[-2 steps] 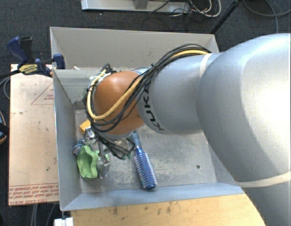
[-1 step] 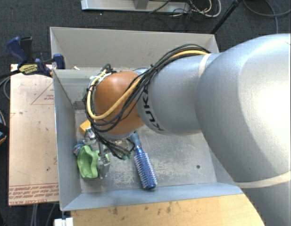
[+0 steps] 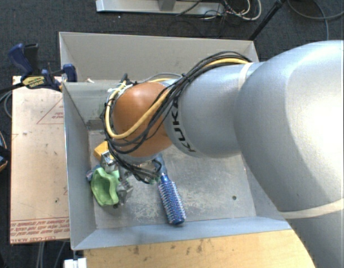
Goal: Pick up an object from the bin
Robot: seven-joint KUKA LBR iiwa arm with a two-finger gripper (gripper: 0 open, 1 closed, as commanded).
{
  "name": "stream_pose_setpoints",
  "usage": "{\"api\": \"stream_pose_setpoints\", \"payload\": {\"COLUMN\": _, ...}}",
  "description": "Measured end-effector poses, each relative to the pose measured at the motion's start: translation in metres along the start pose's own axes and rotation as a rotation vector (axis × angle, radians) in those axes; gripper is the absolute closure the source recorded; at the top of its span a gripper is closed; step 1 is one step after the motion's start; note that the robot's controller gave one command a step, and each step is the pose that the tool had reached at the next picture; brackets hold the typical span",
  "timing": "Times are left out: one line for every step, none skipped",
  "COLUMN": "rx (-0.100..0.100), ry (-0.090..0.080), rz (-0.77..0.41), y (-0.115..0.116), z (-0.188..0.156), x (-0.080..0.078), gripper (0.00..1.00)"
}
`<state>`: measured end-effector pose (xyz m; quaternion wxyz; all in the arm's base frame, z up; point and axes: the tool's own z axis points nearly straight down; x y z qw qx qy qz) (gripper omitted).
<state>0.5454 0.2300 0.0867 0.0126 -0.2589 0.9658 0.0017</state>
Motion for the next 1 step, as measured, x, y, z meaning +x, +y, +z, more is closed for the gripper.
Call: {"api": "stream_pose_setpoints", "payload": {"rx": -0.002, "ry": 0.013, "rz": 0.001, "y": -0.0161, "z": -0.1724, "x": -0.0120, "gripper": 1.00}}
